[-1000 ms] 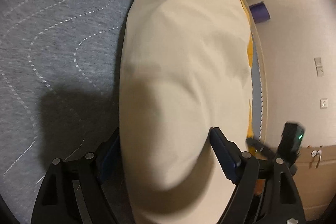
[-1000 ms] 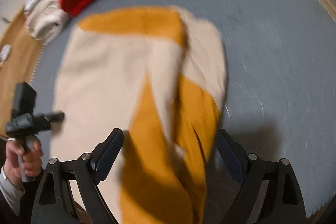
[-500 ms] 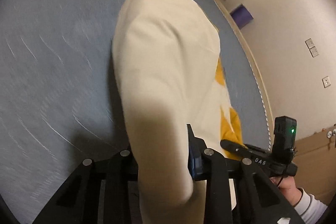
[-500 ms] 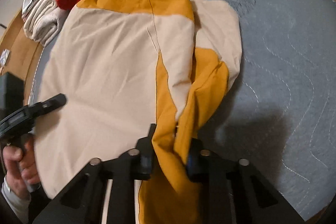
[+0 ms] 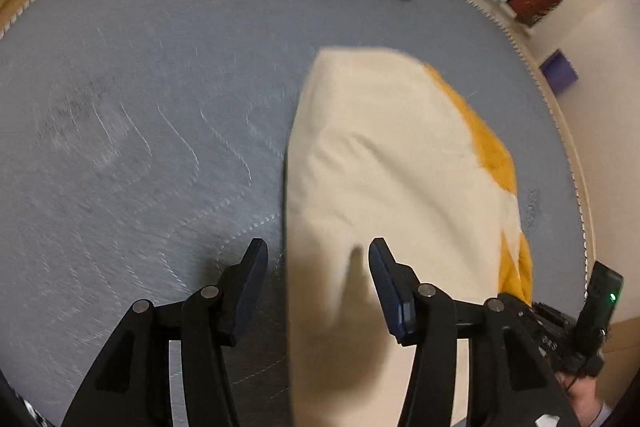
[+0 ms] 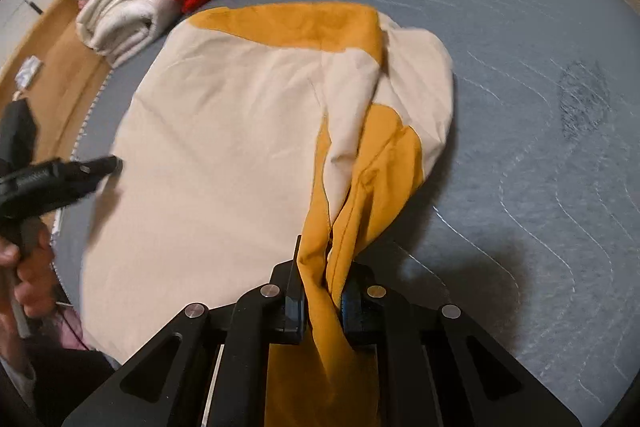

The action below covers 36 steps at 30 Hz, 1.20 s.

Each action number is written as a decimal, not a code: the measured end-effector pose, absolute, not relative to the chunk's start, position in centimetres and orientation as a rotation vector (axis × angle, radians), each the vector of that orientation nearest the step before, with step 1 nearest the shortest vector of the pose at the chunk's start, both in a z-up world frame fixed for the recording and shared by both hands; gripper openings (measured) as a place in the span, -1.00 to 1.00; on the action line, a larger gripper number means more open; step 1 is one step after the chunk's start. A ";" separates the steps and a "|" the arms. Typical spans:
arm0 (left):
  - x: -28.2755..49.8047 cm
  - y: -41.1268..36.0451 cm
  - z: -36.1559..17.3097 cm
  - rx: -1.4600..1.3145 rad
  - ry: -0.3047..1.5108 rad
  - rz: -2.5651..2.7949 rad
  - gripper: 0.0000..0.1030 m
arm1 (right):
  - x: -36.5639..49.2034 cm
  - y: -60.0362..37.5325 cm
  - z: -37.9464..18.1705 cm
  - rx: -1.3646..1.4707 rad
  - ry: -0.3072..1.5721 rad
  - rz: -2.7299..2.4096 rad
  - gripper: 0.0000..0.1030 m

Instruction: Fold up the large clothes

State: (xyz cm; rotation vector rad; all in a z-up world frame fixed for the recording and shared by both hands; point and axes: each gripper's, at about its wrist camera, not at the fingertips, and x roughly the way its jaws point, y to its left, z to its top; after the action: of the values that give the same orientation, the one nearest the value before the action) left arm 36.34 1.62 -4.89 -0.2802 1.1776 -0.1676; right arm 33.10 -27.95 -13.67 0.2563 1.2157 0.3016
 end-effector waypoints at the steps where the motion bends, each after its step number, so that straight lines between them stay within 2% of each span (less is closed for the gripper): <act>1: 35.3 1.3 -4.6 -0.272 1.176 -0.201 -0.04 | 33.1 -27.8 -13.4 0.237 1.213 0.296 -0.77; 5: 30.8 -2.2 -5.2 -0.033 1.240 -0.350 -0.04 | 33.3 -27.4 -13.0 0.223 1.209 0.280 -0.69; 7: 29.0 -4.2 -7.3 0.134 1.248 -0.352 -0.02 | 32.7 -27.7 -12.5 0.204 1.217 0.255 -0.45; 8: 28.4 -4.8 -9.0 0.222 1.239 -0.319 0.10 | 32.1 -28.0 -12.2 0.190 1.219 0.245 -0.42; 9: 28.3 -5.0 -9.8 0.257 1.244 -0.289 0.12 | 31.7 -28.1 -11.8 0.169 1.212 0.234 -0.37; 11: 27.9 -4.5 -9.4 0.196 1.260 -0.242 0.09 | 30.1 -28.6 -10.9 0.131 1.198 0.242 -0.30; 15: 25.0 -4.6 -5.0 0.161 1.204 -0.302 0.07 | 27.0 -28.6 -9.3 0.036 1.188 0.269 -0.29; 18: 23.4 -6.0 -7.2 0.232 1.256 -0.351 0.10 | 25.4 -27.5 -10.4 -0.007 1.225 0.293 -0.28; 20: 23.6 -5.7 -10.3 0.317 1.300 -0.299 0.51 | 24.7 -28.0 -12.4 -0.010 1.277 0.268 -0.27; 22: 23.9 -5.8 -11.0 0.267 1.312 -0.287 0.56 | 24.7 -28.7 -13.7 0.035 1.314 0.260 -0.14; 25: 23.8 -5.4 -9.4 0.149 1.325 -0.264 0.56 | 24.3 -28.9 -13.4 -0.022 1.314 0.221 0.09; 29: 21.5 -6.1 -4.4 0.205 1.211 -0.247 0.56 | 22.5 -29.5 -11.2 -0.158 1.291 0.098 0.10; 31: 19.2 -6.0 -1.2 0.192 1.126 -0.272 0.56 | 21.1 -31.1 -8.4 -0.105 1.217 0.030 0.10; 34: 14.8 -6.0 2.4 0.118 1.035 -0.320 0.56 | 17.2 -32.8 -2.2 -0.007 1.002 -0.013 0.10; 36: 12.4 -6.2 5.0 0.087 0.951 -0.320 0.63 | 13.4 -32.6 1.7 -0.007 0.856 -0.018 0.21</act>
State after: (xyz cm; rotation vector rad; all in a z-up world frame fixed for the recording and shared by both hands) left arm 12.39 -6.24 5.01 0.0868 0.9510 -0.3204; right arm 13.37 -32.59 1.69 -0.0065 0.8562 -0.0178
